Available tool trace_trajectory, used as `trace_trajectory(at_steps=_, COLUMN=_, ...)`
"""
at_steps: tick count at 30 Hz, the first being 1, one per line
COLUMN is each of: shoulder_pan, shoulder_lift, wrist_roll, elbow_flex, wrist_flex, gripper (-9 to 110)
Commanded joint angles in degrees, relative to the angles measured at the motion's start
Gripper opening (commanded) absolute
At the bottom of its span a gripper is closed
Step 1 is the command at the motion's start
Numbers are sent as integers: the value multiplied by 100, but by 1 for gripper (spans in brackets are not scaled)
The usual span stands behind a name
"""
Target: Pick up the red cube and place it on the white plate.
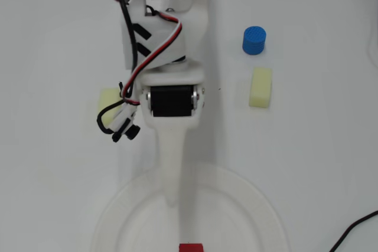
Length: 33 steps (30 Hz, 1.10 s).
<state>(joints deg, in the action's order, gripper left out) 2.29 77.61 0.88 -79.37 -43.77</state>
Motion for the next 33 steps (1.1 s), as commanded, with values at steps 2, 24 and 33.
trace_trajectory(at_steps=2, shoulder_pan=0, shoulder_lift=79, wrist_roll=413, elbow_flex=1055, wrist_flex=-1213, gripper=51)
trace_trajectory(at_steps=24, shoulder_pan=0, shoulder_lift=2514, wrist_roll=589, elbow_flex=396, wrist_flex=-4368, gripper=63)
trace_trajectory(at_steps=33, shoulder_pan=-158, shoulder_lift=5221, wrist_roll=255, elbow_flex=-3683, wrist_flex=-2944, gripper=62)
